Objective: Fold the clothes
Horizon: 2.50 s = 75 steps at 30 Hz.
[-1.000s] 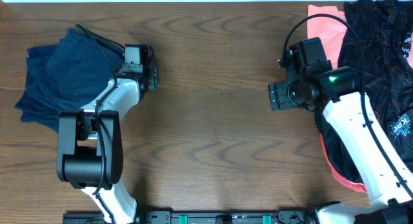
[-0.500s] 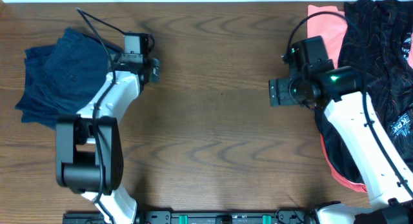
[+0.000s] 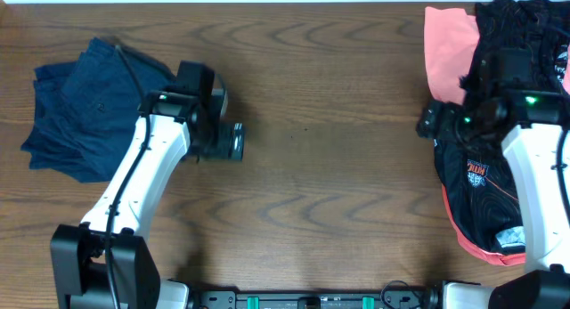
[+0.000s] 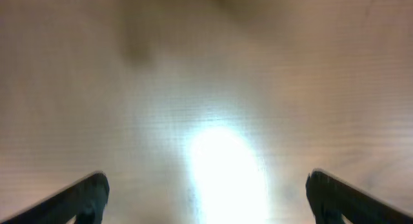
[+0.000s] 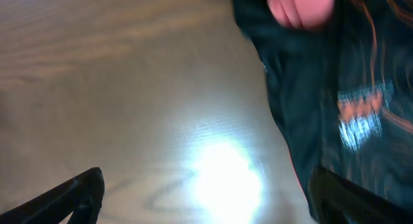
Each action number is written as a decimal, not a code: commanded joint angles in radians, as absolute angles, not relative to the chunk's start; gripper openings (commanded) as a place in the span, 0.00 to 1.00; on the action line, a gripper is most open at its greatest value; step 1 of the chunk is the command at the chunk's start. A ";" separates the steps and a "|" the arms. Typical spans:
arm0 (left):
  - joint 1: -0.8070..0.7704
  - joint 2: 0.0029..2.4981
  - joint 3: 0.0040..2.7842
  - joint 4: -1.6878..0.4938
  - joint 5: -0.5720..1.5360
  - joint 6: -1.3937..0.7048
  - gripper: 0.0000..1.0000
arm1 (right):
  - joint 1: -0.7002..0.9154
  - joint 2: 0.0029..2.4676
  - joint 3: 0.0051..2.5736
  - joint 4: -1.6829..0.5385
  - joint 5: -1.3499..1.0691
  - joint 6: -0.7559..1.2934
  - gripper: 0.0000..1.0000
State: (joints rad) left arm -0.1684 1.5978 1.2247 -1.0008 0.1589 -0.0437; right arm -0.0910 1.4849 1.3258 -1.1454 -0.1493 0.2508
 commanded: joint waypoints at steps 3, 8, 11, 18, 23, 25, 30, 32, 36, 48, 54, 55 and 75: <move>-0.160 1.539 1.224 -1.159 0.216 -0.088 0.98 | -0.162 1.440 1.337 -1.234 -0.180 0.176 0.99; -0.161 1.389 1.163 -1.140 0.216 -0.092 0.98 | -0.169 1.291 1.316 -1.243 -0.171 0.136 0.99; -0.163 1.241 1.106 -1.076 0.217 -0.093 0.98 | -0.169 1.127 1.274 -1.212 -0.134 0.136 0.99; -0.163 0.830 0.918 -0.908 0.216 -0.136 0.98 | -0.169 0.656 1.060 -1.083 -0.107 0.133 0.99; -0.163 0.629 0.787 -0.836 0.217 -0.137 0.98 | -0.169 0.424 0.970 -1.103 -0.102 0.133 0.99; -0.163 0.597 0.770 -0.812 0.227 -0.138 0.98 | -0.169 0.374 0.959 -1.128 -0.102 0.133 0.99; -0.163 0.586 0.768 -0.809 0.227 -0.136 0.98 | -0.169 0.312 0.958 -1.193 -0.109 0.133 0.99; -0.163 0.587 0.768 -0.809 0.227 -0.136 0.98 | -0.169 0.312 0.958 -1.226 -0.109 0.133 0.99; -0.163 0.587 0.768 -0.809 0.227 -0.136 0.98 | -0.169 0.312 0.958 -1.269 -0.113 0.134 0.99; -0.163 0.587 0.768 -0.809 0.227 -0.136 0.98 | -0.170 0.310 0.958 -1.264 -0.112 0.134 0.99; -0.163 0.587 0.768 -0.809 0.228 -0.136 0.98 | -0.152 0.206 0.879 -1.070 -0.112 0.090 0.99; -0.163 0.587 0.768 -0.809 0.228 -0.136 0.98 | -0.147 0.167 0.841 -1.015 -0.113 0.076 0.99; -0.163 0.587 0.768 -0.810 0.227 -0.136 0.98 | -0.136 0.005 0.192 -0.169 -0.150 -0.133 0.99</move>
